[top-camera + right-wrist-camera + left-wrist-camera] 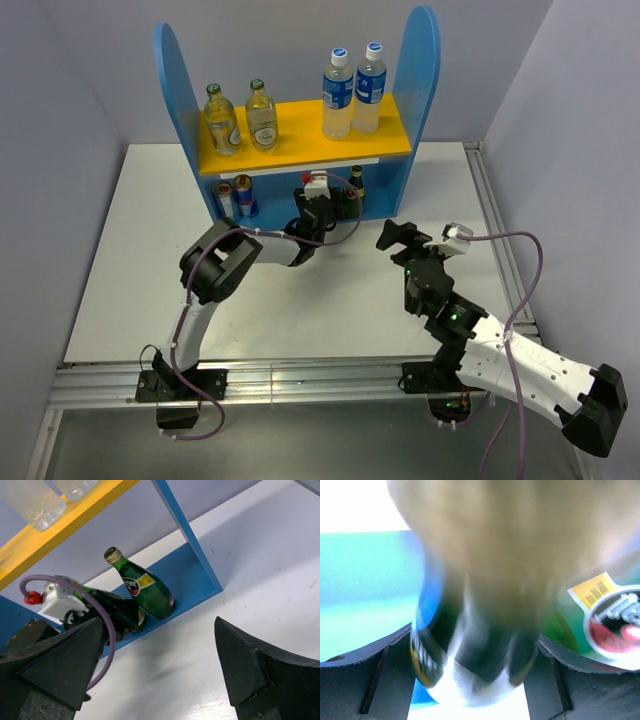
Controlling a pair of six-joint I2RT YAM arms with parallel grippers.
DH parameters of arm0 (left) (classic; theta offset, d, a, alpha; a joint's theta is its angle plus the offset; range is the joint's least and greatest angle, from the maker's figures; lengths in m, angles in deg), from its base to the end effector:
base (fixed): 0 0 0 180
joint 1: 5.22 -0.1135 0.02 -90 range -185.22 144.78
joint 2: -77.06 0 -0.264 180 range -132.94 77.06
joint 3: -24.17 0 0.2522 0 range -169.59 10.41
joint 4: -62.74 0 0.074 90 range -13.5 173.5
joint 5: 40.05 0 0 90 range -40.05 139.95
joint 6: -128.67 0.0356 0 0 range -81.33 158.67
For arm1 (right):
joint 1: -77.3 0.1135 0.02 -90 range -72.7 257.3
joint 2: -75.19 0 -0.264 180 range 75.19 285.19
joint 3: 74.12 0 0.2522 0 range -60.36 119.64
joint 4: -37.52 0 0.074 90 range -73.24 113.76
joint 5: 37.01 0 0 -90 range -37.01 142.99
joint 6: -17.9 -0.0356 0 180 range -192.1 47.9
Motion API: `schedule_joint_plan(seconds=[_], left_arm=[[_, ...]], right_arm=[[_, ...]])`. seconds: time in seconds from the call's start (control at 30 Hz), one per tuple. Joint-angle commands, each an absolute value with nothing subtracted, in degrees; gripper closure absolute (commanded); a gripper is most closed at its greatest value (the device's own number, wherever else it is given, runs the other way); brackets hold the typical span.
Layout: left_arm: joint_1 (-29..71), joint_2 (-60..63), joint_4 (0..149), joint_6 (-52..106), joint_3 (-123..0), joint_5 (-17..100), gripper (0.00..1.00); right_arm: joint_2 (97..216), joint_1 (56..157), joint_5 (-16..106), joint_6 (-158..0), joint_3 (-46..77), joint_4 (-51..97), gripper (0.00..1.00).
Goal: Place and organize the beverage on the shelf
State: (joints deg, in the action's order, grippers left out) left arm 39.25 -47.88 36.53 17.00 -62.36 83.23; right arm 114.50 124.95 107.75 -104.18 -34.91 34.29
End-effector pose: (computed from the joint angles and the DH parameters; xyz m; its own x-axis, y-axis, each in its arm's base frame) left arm 0.3493 -0.3155 0.1513 -0.2151 -0.2215 -0.9512 0.1329 0.9583 -0.2532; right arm 0.1308 0.1004 0.2748 0.0321 0.4901 -0.8711 0.1249 0.8627 0.4900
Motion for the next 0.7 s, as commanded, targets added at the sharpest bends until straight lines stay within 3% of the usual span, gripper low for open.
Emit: schedule_joint_plan(seconds=[0.0,0.17,0.27,0.3,0.4,0.47,0.63,0.67], left_arm=[[39.78,-48.79,28.85,17.93,-69.74,85.81,1.0],[39.87,-51.78,33.69,17.84,-75.27,87.65,0.97],[39.87,-51.96,36.51,17.4,-76.25,87.57,0.72],[39.87,-51.87,36.68,17.4,-75.99,86.7,0.52],[39.87,-51.26,37.73,17.58,-75.46,86.52,0.33],[39.87,-50.73,38.79,17.66,-75.11,86.6,0.29],[40.48,-48.36,39.06,17.84,-72.39,87.39,0.01],[40.57,-47.14,39.14,17.75,-71.08,87.48,0.01]], right_arm=[[113.25,125.46,109.51,-103.48,-35.75,34.04,0.0],[114.48,125.55,108.8,-103.92,-36.1,34.84,0.0],[114.13,125.46,108.45,-104.01,-36.36,35.27,0.0],[114.22,125.55,108.45,-104.01,-36.45,35.45,0.0],[114.13,125.46,108.54,-104.27,-36.72,35.27,0.0],[114.13,125.55,108.71,-104.36,-36.81,35.19,0.0],[114.39,125.55,108.8,-104.45,-36.89,35.45,0.0],[114.65,125.55,108.89,-104.53,-36.98,35.45,0.0]])
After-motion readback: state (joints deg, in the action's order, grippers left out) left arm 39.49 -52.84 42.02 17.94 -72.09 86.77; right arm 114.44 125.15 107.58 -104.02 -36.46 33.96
